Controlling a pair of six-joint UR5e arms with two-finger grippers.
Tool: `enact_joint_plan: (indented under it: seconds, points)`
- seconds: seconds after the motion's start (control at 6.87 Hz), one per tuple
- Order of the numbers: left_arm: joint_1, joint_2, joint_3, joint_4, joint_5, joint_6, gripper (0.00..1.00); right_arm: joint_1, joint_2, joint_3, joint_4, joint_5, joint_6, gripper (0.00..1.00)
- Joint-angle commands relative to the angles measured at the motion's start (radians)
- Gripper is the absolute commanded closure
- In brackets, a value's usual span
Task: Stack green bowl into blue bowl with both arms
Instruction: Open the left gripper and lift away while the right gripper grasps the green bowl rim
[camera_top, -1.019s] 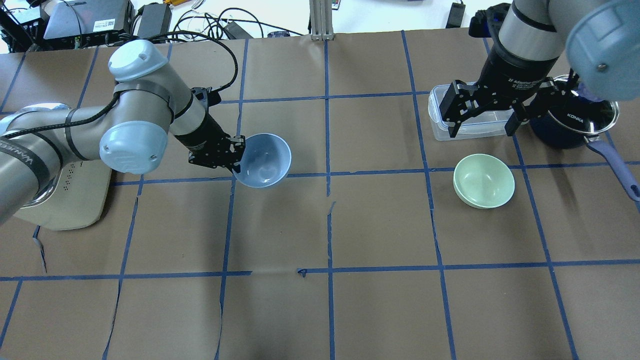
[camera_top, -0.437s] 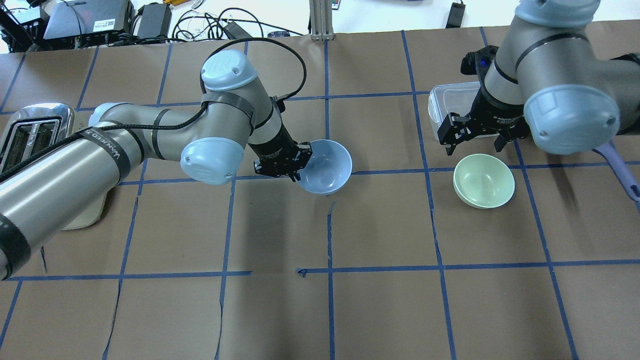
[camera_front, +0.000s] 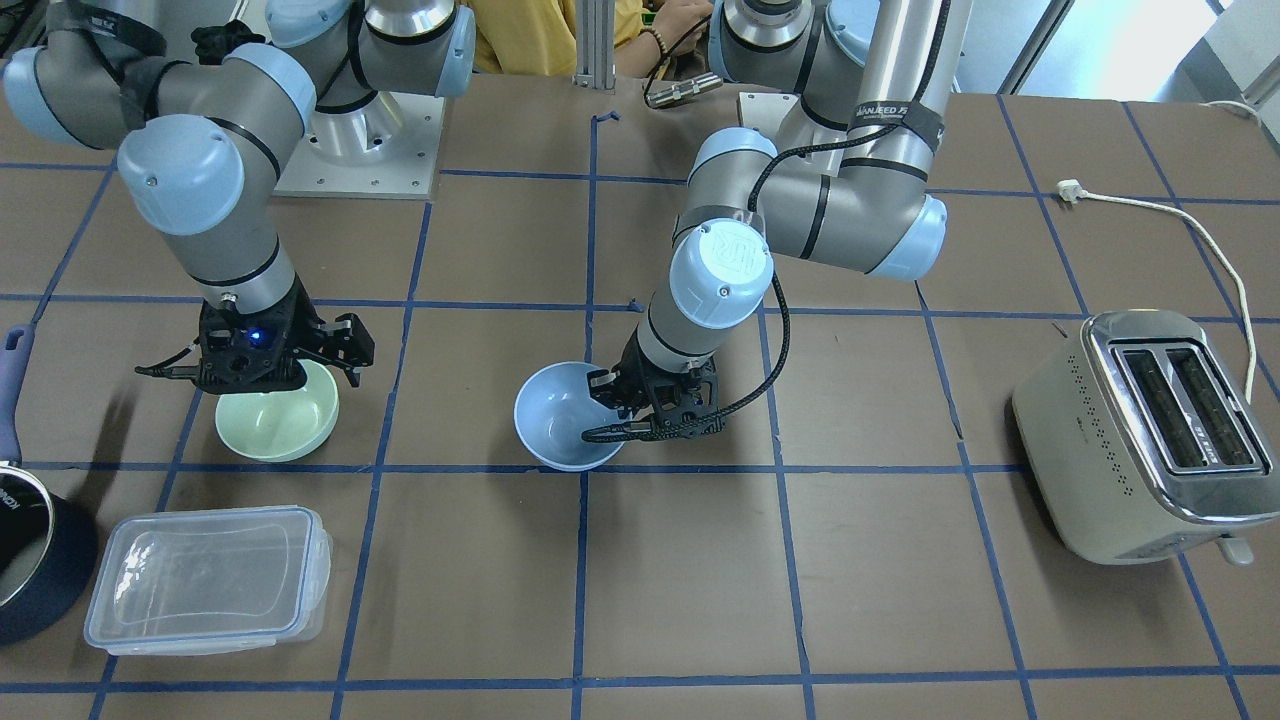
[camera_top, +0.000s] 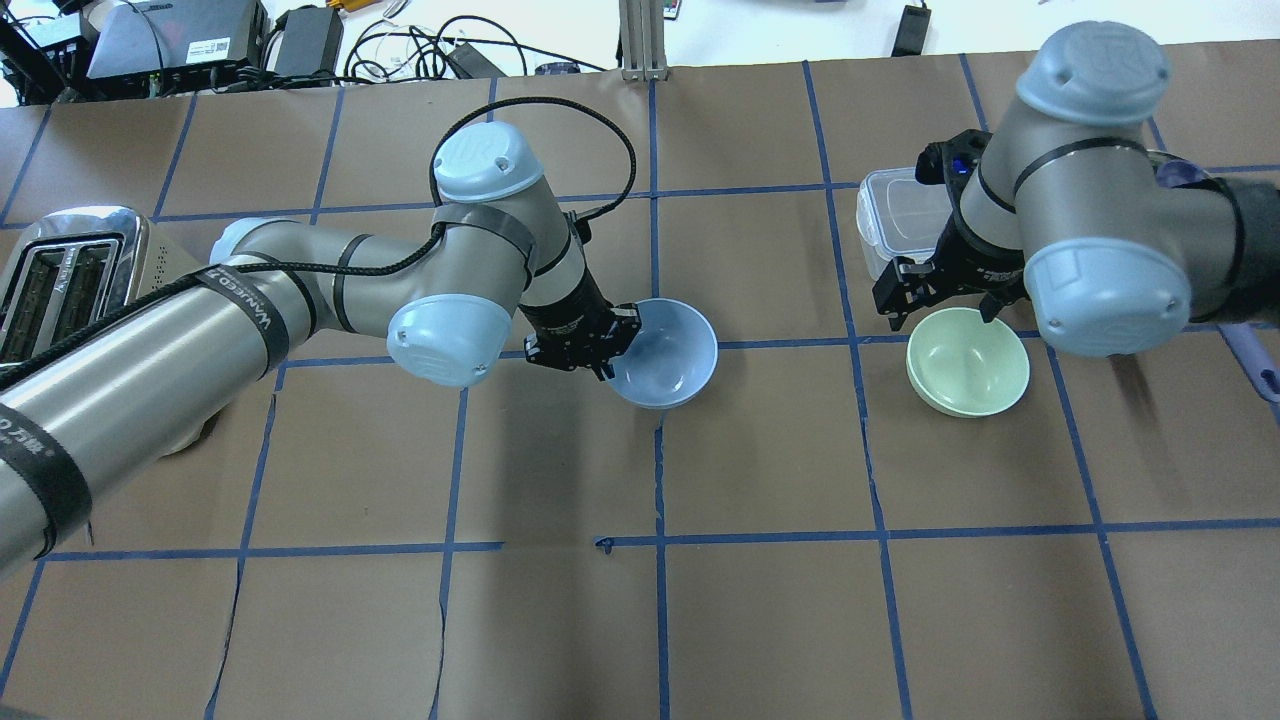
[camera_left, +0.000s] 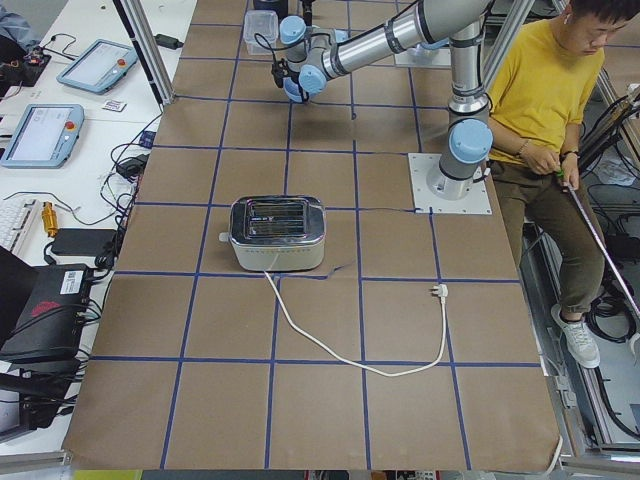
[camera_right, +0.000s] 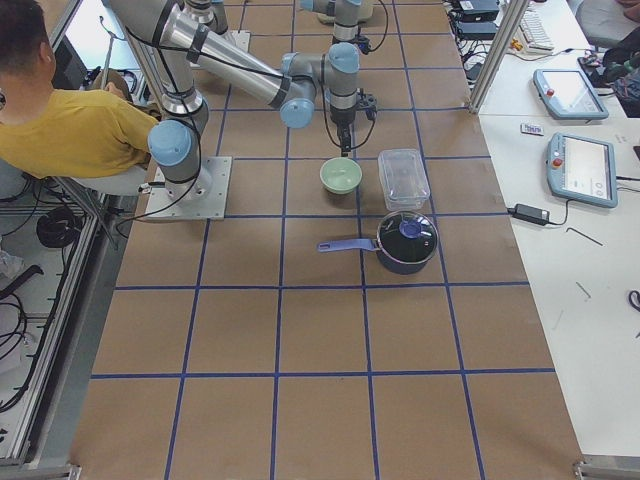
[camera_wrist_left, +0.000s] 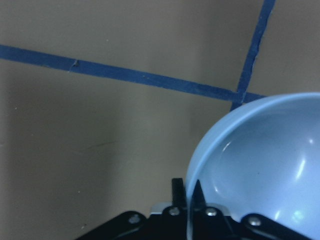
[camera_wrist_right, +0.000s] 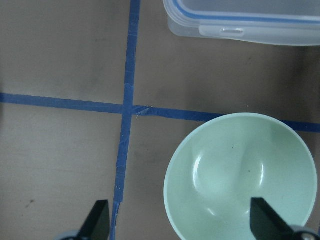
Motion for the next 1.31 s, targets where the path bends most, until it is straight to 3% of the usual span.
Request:
enact_joint_plan:
  seconds: [0.0, 0.29, 0.44, 0.58, 0.73, 0.87, 1.02, 1.17]
  points:
    - [0.001, -0.032, 0.034, 0.035, 0.004, -0.007, 1.0, -0.02, 0.061, 0.025, -0.09, 0.006, -0.038, 0.0]
    - [0.001, -0.041, 0.025, 0.035, 0.012, 0.002, 1.0, -0.021, 0.093, 0.051, -0.141, 0.002, -0.112, 0.0]
    - [0.002, -0.044, 0.033, 0.035, 0.013, 0.004, 0.55, -0.022, 0.095, 0.073, -0.146, 0.009, -0.108, 0.0]
    - [0.008, -0.044, 0.041, 0.033, 0.032, 0.001, 0.34, -0.022, 0.099, 0.073, -0.158, 0.015, -0.113, 0.11]
    - [0.054, -0.019, 0.051, 0.021, 0.059, 0.008, 0.22, -0.023, 0.111, 0.07, -0.155, 0.013, -0.116, 0.71]
    - [0.114, 0.007, 0.103, -0.075, 0.061, 0.067, 0.2, -0.023, 0.11, 0.068, -0.152, 0.003, -0.113, 1.0]
    - [0.128, 0.049, 0.195, -0.261, 0.111, 0.177, 0.19, -0.023, 0.105, 0.068, -0.15, -0.001, -0.113, 1.0]
    - [0.128, 0.092, 0.294, -0.465, 0.224, 0.297, 0.2, -0.023, 0.102, 0.065, -0.149, -0.002, -0.111, 1.0]
